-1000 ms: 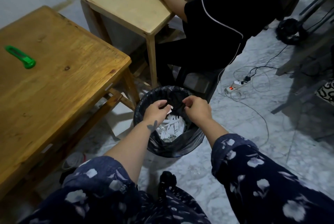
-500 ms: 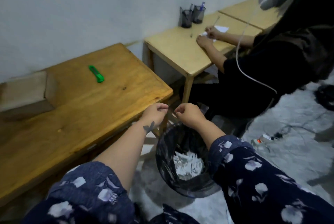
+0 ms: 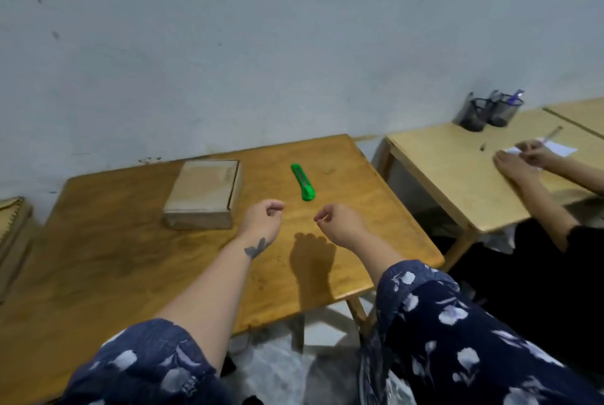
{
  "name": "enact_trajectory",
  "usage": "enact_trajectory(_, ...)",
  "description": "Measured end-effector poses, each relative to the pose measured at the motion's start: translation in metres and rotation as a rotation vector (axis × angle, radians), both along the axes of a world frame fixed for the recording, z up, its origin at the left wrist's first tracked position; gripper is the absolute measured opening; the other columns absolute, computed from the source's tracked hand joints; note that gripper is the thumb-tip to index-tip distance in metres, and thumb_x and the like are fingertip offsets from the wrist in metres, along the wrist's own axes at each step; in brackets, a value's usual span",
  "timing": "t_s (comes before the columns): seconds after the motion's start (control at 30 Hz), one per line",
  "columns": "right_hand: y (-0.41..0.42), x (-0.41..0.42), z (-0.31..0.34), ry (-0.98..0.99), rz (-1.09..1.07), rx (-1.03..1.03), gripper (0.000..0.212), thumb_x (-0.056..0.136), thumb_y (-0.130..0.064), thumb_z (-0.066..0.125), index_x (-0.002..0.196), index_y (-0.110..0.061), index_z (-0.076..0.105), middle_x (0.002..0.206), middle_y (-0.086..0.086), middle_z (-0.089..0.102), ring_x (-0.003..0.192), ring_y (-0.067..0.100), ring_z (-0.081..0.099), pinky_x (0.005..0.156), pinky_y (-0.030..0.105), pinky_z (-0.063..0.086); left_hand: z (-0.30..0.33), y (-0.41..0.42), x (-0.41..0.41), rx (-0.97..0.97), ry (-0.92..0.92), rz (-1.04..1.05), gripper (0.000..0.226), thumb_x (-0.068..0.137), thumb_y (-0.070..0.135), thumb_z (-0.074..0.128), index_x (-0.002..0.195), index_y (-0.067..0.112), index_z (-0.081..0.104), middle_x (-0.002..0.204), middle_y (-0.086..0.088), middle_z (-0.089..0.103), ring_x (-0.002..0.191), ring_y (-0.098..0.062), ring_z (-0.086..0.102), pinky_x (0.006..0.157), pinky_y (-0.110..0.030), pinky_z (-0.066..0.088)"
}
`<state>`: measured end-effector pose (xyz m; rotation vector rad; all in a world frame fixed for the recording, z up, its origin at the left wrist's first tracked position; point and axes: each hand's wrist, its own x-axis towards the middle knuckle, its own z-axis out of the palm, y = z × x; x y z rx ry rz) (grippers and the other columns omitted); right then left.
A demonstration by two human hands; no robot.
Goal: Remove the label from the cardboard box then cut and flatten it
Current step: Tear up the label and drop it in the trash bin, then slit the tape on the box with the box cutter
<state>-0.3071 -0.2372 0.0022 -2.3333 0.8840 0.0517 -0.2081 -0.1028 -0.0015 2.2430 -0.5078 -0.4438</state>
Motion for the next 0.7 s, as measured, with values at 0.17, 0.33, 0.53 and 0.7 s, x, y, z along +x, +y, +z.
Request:
enact_trajectory(0.17, -0.007, 0.070, -0.007, 0.009, -0.045, 0.033, 0.019, 0.092, -0.021, 0.052, 0.106, -0.021, 0.065, 0.117, 0.006, 0.063, 0.096, 0.023, 0.062, 0.074, 0.030, 0.049, 0.000, 0.024, 0.070, 0.051, -0.172, 0.120, 0.023, 0.096, 0.024, 0.049, 0.113, 0.034, 0.061, 0.114, 0.007, 0.065, 0.083, -0.017, 0.065, 0.069, -0.029, 0.052)
enact_trajectory(0.33, -0.021, 0.115, -0.030, 0.004, -0.155, 0.008, 0.031, 0.091, -0.022, 0.055, 0.122, -0.022, 0.057, 0.129, 0.011, 0.058, 0.112, 0.028, 0.057, 0.086, 0.035, 0.052, -0.020, 0.038, 0.126, 0.155, -0.259, 0.162, 0.028, 0.093, 0.027, 0.053, 0.119, 0.039, 0.055, 0.127, 0.008, 0.059, 0.117, -0.021, 0.053, 0.100, -0.044, 0.042)
enact_trajectory(0.53, -0.050, 0.143, -0.054, 0.064, -0.214, -0.028, 0.043, 0.091, -0.022, 0.055, 0.133, -0.020, 0.046, 0.133, 0.012, 0.049, 0.125, 0.031, 0.040, 0.100, 0.043, 0.045, -0.044, 0.043, 0.155, 0.455, -0.335, 0.135, 0.056, 0.096, 0.053, 0.031, 0.148, 0.034, 0.026, 0.160, 0.004, 0.015, 0.148, -0.018, 0.001, 0.117, -0.052, 0.001)
enact_trajectory(0.7, -0.060, 0.156, -0.070, 0.047, -0.174, -0.024, 0.056, 0.088, -0.022, 0.057, 0.139, -0.014, 0.037, 0.133, 0.013, 0.045, 0.124, 0.031, 0.042, 0.101, 0.046, 0.043, -0.051, 0.036, 0.150, 0.566, -0.408, 0.198, 0.057, 0.094, 0.057, 0.017, 0.148, 0.039, 0.022, 0.161, 0.008, 0.007, 0.148, -0.016, -0.003, 0.113, -0.060, -0.002)
